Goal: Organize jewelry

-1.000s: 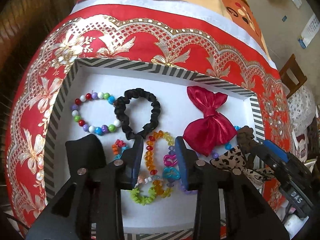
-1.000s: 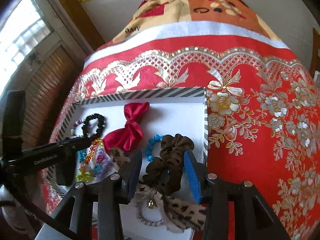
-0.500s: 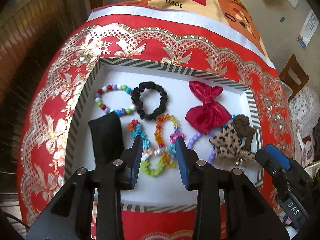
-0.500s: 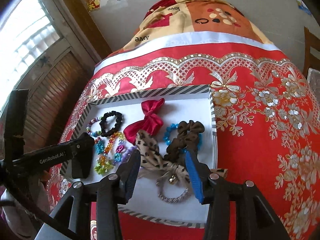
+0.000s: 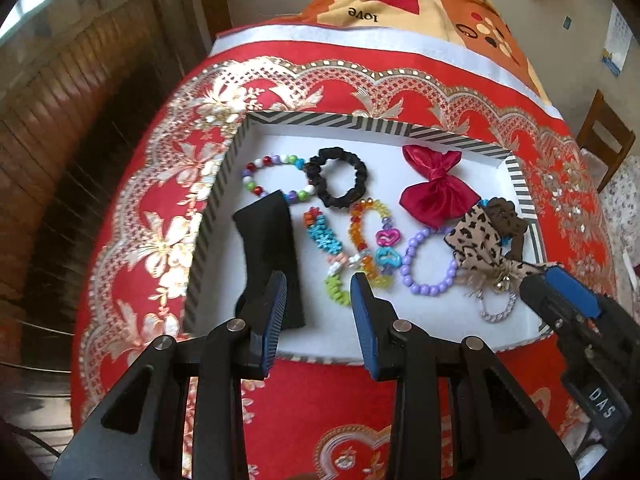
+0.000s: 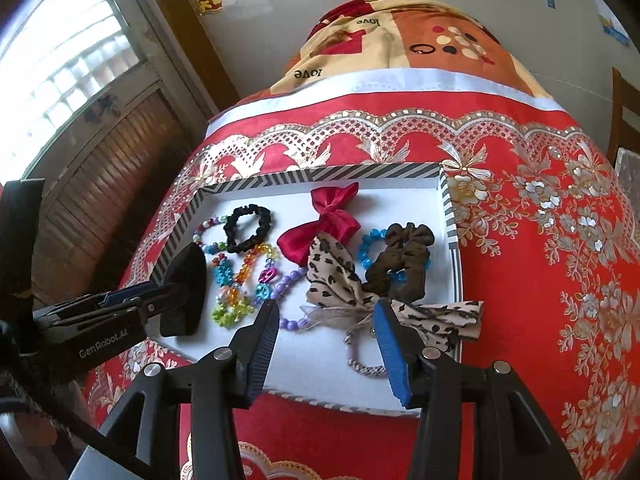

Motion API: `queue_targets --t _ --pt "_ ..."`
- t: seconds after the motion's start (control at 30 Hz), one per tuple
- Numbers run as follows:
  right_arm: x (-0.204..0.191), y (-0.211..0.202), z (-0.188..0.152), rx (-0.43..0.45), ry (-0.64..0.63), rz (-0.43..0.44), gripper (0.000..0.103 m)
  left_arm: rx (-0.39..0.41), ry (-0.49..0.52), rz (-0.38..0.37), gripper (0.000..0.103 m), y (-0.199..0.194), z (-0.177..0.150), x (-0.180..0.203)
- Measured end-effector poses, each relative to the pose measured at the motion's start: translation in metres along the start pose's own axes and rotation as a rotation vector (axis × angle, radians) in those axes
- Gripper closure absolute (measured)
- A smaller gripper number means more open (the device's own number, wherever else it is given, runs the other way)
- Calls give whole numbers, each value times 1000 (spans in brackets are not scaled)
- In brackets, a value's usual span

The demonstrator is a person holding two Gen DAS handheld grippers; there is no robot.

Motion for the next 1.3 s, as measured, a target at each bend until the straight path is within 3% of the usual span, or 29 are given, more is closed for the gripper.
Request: queue_targets --t 0.5,1.3 --pt "-18 -22 -12 25 -53 11 54 85 -31 16 71 -37 -20 -5" --pt "-12 -41 -22 35 -63 1 50 118 -20 14 71 -51 -29 8"
Point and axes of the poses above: each gripper's, at about its wrist camera, not at the fingertips, and y roughly the way its jaws point, x to its right, z to its top, the point moved 6 cm from there along y, roughly the way its jaws point, and after that the axes turned 3 degrees about -x, right-handed, at the moved point
